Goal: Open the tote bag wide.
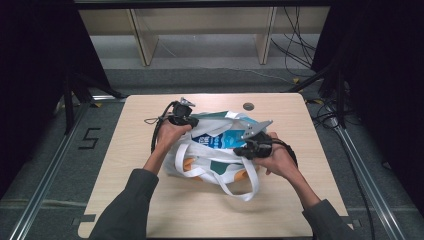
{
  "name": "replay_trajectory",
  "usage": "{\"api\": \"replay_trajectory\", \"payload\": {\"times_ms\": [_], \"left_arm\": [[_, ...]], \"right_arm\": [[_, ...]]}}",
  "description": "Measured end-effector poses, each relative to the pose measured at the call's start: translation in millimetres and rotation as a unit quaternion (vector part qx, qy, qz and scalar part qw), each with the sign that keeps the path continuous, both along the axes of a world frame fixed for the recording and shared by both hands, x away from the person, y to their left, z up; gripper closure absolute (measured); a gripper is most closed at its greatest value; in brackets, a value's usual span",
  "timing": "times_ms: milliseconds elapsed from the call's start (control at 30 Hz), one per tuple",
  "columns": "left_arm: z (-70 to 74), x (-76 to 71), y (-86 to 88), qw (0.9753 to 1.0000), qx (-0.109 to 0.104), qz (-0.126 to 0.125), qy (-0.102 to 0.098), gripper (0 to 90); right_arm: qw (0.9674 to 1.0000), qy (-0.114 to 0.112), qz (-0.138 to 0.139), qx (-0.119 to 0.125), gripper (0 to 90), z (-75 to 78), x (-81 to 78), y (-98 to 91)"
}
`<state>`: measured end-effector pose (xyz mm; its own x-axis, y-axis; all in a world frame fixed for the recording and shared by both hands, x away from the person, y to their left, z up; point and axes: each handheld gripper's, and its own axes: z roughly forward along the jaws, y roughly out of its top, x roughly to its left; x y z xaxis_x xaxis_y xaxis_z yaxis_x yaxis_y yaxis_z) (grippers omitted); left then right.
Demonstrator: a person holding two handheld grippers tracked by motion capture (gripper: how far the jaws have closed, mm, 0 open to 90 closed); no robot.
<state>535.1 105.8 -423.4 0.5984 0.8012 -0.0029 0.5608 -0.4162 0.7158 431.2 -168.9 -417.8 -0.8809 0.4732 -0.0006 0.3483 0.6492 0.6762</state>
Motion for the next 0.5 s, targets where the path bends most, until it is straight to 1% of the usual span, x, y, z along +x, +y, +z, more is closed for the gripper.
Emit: {"api": "replay_trajectory", "payload": {"times_ms": [33,67,100,133,200,233,267,300,333,367,400,433,467,500], "left_arm": [[-2.5,4.8,2.1,0.9999,0.003,0.008,0.006,89.3],[-4.1,7.2,3.7,0.9998,-0.002,0.016,0.011,89.4],[-5.8,10.3,6.8,0.9997,-0.001,0.020,0.017,89.4],[-8.1,12.7,9.0,0.9995,0.000,0.023,0.020,89.4],[-11.8,15.7,12.2,0.9992,0.016,0.033,0.015,89.5],[-14.1,16.7,13.1,0.9991,0.002,0.036,0.021,89.5],[-13.3,16.7,14.2,0.9992,0.005,0.033,0.020,89.5],[-12.2,15.9,14.0,0.9993,0.003,0.032,0.018,89.5],[-9.1,14.1,14.2,0.9995,0.009,0.027,0.012,89.5],[-5.5,11.4,14.1,0.9997,0.012,0.021,0.005,89.4],[-1.7,7.7,14.0,0.9998,0.011,0.017,-0.003,89.3],[2.6,3.1,14.8,0.9999,0.008,0.009,-0.010,89.0],[6.1,-2.1,15.8,0.9999,0.002,0.001,-0.015,88.5],[9.0,-7.8,16.8,0.9998,-0.002,-0.010,-0.020,88.1]], "right_arm": [[0.9997,0.009,0.020,-0.009,90.0,-1.9,-7.0,0.6],[0.9994,0.008,0.026,-0.019,90.0,-7.4,-16.2,2.3],[0.9991,0.011,0.029,-0.030,90.0,-10.7,-21.8,3.9],[0.9984,0.000,0.039,-0.040,90.0,-15.6,-25.3,5.1],[0.9984,-0.001,0.031,-0.047,90.0,-21.4,-33.9,6.9],[0.9979,-0.004,0.044,-0.047,90.0,-23.0,-34.6,7.1],[0.9983,0.001,0.033,-0.049,90.0,-23.1,-38.1,7.2],[0.9980,-0.007,0.044,-0.045,90.0,-23.1,-35.6,6.9],[0.9984,-0.004,0.038,-0.041,90.0,-21.9,-35.6,6.2],[0.9984,-0.006,0.041,-0.037,90.0,-19.9,-34.1,5.4],[0.9987,-0.011,0.039,-0.030,90.0,-17.0,-33.2,4.4],[0.9994,-0.008,0.025,-0.021,90.0,-12.0,-34.2,2.6],[0.9992,-0.029,0.028,-0.004,90.0,-7.4,-31.3,0.6],[0.9991,-0.039,0.013,0.014,90.0,-0.5,-31.2,-2.4]]}}
